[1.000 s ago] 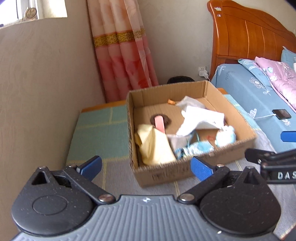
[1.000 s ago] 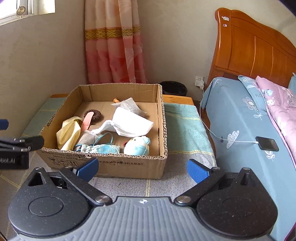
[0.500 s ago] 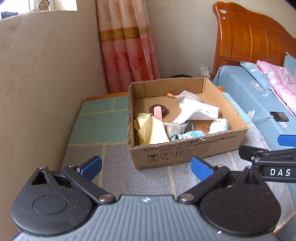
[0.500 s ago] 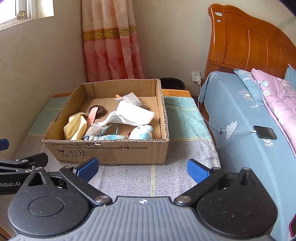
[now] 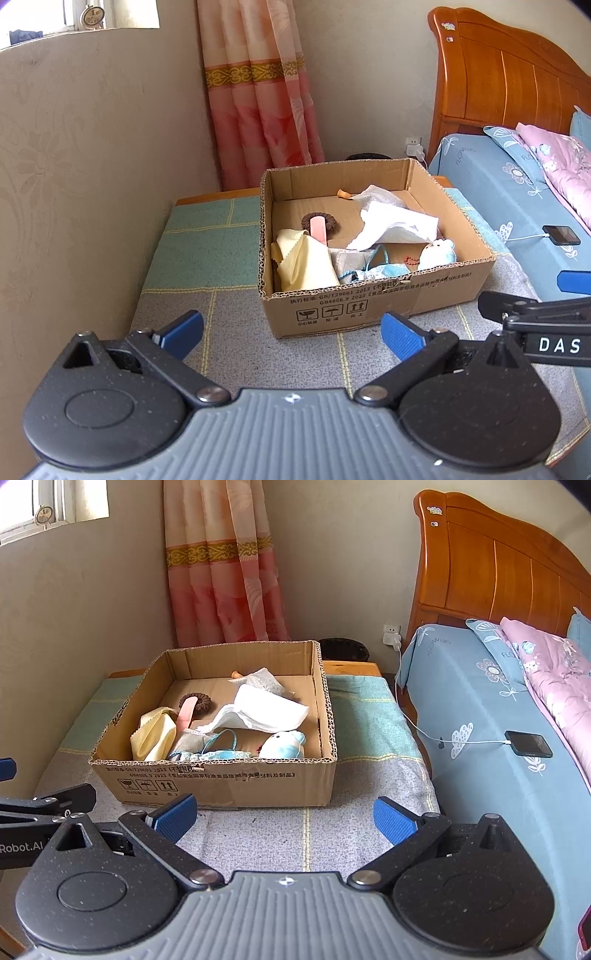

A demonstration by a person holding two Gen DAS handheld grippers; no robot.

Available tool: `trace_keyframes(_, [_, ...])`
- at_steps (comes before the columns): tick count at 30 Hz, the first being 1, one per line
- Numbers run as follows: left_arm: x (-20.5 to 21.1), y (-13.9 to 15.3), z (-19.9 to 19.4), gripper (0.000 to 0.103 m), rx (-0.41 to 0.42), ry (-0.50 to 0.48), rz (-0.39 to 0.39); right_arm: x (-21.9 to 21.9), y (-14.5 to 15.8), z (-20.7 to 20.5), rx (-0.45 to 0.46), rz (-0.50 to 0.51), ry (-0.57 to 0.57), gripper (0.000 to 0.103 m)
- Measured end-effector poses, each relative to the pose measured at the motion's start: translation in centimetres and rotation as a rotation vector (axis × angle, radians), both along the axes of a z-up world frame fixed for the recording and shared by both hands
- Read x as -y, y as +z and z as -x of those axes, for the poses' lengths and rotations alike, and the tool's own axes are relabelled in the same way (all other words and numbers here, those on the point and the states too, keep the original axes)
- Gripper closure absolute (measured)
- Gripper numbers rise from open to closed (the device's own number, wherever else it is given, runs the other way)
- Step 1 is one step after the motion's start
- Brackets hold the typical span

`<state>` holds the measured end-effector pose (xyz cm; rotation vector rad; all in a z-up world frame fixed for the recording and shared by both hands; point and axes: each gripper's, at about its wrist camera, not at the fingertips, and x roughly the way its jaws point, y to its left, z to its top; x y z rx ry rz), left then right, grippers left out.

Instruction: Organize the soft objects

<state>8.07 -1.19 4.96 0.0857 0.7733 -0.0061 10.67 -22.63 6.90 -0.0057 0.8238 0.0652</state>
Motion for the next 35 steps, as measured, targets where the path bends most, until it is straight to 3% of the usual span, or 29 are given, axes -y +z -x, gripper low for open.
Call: trace_keyframes(35, [0.32, -0.08, -0.08, 0.001, 0.002, 0.002, -0.013, 0.04, -0.16, -0.04, 0.005, -0.001, -0.002, 0.0])
